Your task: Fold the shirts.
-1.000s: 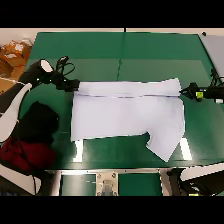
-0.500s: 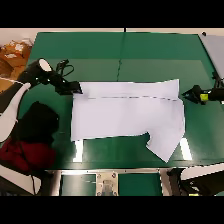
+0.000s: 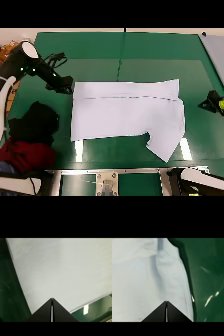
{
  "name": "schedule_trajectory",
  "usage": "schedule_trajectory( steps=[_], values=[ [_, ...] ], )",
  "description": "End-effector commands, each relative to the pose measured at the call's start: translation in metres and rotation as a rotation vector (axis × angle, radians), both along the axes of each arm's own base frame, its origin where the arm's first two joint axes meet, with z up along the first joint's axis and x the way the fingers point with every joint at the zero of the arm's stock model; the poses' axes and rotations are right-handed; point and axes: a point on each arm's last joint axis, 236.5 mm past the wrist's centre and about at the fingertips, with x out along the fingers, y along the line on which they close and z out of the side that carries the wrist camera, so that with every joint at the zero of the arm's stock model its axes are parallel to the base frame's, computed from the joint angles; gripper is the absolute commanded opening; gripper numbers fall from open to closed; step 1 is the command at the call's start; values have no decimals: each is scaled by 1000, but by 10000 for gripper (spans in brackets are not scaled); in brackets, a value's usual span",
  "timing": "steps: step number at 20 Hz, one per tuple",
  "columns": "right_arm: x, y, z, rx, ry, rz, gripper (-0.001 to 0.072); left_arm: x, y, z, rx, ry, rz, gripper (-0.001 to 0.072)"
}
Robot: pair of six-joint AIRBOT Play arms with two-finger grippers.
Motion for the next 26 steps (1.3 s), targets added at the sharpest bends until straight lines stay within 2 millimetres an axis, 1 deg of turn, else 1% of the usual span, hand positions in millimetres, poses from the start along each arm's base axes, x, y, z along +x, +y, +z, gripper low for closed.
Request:
schedule_trajectory(
  steps=[1, 2, 4, 6, 7, 8, 9, 10, 12, 13, 15, 17, 21, 22, 24, 26],
  values=[
    [-76, 1, -19, -133, 162, -149, 12, -54, -15, 4, 3, -85, 17, 21],
    [-90, 13, -28, -123, 181, -166, 13, -76, -16, -1, -10, -118, 58, 21],
    [-119, 36, -51, -82, 247, -157, 25, -116, -9, -11, -41, -141, 184, 22],
    [-140, 59, -74, -13, 321, -163, 377, -147, -5, -23, -75, -151, 280, 24],
    [-146, 70, -82, 26, 339, -174, 414, -159, -5, -29, -89, -148, 296, 26],
    [-147, 79, -90, 60, 338, -186, 413, -171, -6, -34, -102, -133, 299, 195],
    [-147, 86, -94, 88, 334, -195, 414, -179, -8, -40, -115, -107, 312, 479],
    [-148, 91, -99, 102, 332, -201, 426, -185, -10, -46, -126, -78, 331, 543],
    [-151, 94, -108, 100, 330, -203, 427, -189, -14, -57, -150, -54, 357, 543],
    [-146, 96, -110, 107, 305, -208, 427, -187, -16, -61, -166, -60, 381, 543],
    [-129, 106, -111, 153, 221, -208, 426, -182, -15, -69, -182, -78, 418, 543],
    [-119, 114, -113, 200, 183, -220, 424, -182, -18, -77, -213, -66, 462, 543],
    [-126, 123, -126, 259, 248, -214, 412, -190, -25, -93, -267, -23, 526, 542],
    [-126, 123, -126, 260, 250, -214, 380, -192, -26, -95, -278, -11, 537, 542],
    [-122, 119, -124, 253, 240, -215, 368, -195, -38, -91, -317, 0, 525, 542],
    [-115, 113, -119, 239, 220, -215, 368, -197, -57, -88, -340, -19, 508, 542]
  ],
)
